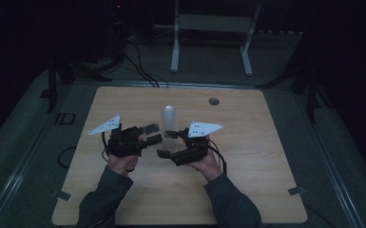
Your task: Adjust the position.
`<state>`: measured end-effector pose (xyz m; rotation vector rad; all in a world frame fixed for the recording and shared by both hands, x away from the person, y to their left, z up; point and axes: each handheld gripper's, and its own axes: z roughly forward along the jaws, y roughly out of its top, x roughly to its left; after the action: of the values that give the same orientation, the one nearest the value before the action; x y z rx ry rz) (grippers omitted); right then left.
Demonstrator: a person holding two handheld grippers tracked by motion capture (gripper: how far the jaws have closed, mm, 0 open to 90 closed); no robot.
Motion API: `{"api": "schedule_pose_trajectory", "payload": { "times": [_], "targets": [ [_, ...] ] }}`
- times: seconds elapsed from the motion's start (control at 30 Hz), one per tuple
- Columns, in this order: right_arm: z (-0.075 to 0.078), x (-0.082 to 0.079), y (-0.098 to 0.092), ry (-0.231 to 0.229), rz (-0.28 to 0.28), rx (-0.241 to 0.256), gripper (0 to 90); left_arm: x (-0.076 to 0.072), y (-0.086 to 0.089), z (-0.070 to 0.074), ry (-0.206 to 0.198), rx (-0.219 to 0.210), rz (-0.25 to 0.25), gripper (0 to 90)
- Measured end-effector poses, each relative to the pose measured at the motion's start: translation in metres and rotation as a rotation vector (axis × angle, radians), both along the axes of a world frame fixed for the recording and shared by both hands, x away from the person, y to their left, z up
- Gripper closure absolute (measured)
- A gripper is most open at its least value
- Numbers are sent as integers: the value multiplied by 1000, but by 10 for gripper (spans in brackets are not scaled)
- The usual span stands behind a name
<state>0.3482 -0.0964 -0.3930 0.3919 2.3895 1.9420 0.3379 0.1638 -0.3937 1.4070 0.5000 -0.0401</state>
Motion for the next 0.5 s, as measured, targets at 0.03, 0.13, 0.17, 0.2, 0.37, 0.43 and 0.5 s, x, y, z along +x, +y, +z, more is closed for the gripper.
{"api": "schedule_pose_trajectory", "payload": {
  "times": [0.03, 0.13, 0.17, 0.2, 0.37, 0.43, 0.5],
  "targets": [
    [0, 0, 1, -4, -3, -6, 227, 0, 0, 0, 1, 1, -1, 413],
    [0, -1, 2, -14, -3, -17, 227, 0, -1, 0, 2, 0, -2, 413],
    [0, -1, 2, -14, -3, -21, 227, 0, -1, 0, 2, 0, -2, 413],
    [0, -1, 3, -15, -5, -25, 243, 0, 0, 0, 3, -1, -1, 413],
    [1, -1, 2, -21, -10, -29, 279, 1, 0, 0, 7, -2, -6, 409],
    [1, -1, 2, -23, -10, -33, 289, 1, 0, -1, 8, 0, -6, 405],
    [1, -1, 2, -24, -8, -36, 290, 1, 0, -1, 9, 3, -4, 387]
  ]
}}
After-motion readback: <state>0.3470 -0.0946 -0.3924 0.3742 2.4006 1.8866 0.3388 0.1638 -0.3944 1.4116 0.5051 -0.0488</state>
